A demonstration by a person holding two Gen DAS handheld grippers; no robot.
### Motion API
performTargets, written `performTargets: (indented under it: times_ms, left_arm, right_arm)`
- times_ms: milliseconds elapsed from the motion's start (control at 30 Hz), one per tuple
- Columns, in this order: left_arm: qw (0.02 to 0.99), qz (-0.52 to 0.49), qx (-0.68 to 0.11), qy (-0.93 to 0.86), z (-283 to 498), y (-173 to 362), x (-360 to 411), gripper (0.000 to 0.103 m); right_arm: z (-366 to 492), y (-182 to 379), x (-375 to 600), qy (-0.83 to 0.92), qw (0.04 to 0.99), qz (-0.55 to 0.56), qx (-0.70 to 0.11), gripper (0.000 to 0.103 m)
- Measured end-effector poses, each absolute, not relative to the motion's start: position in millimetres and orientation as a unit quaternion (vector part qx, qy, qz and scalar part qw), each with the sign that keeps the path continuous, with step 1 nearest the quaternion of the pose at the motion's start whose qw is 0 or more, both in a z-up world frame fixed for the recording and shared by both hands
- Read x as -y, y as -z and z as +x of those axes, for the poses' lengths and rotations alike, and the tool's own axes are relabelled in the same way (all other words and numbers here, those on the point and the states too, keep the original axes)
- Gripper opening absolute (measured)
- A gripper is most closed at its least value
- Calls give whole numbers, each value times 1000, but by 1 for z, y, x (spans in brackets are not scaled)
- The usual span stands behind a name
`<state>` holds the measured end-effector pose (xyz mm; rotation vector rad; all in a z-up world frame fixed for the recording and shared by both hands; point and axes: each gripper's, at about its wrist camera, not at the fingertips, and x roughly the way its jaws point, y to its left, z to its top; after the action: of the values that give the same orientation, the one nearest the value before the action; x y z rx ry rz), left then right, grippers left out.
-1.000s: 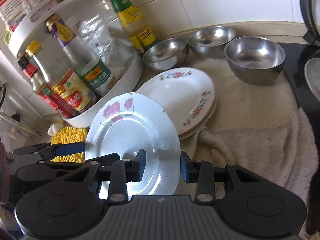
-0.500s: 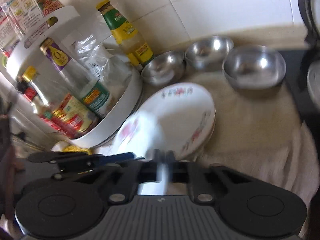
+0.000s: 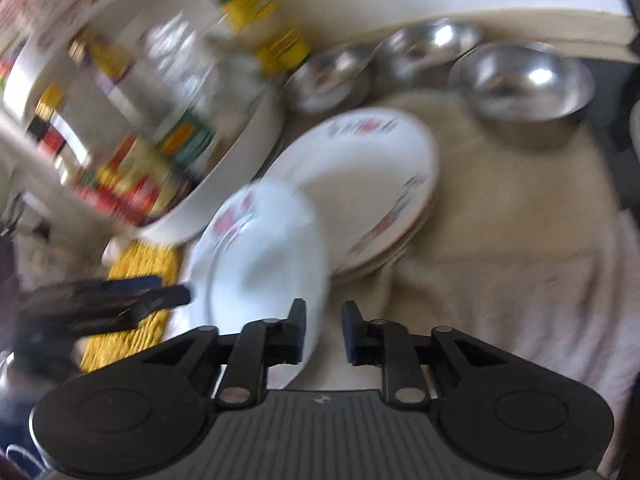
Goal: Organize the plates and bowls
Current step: 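Carry the pink-flower plate with the right gripper over to the plate stack, then lower the pink-flower plate onto the stack and open the right gripper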
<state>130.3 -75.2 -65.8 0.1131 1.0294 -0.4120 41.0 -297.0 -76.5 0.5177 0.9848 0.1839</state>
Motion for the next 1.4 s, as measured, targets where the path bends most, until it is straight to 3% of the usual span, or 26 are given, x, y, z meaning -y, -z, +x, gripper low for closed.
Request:
performTargets:
  times_ms: [300,467,1000,1400]
  left_arm:
    - [831,38,-504,231,142,93,87,71]
    - [826,26,-499,262,151,98,84,81]
    - [845,36,-466,261,147,70,94,76]
    - [847,57,-458,263,184,71,145,72]
  right_arm:
    - [47,86,282,-73,849,232,-470,45]
    - [54,95,276,-75,845,234,-476,50]
    - [52,75,289,-53,851,270,-448,51]
    - [86,83,326,-5,862,274,-427,50]
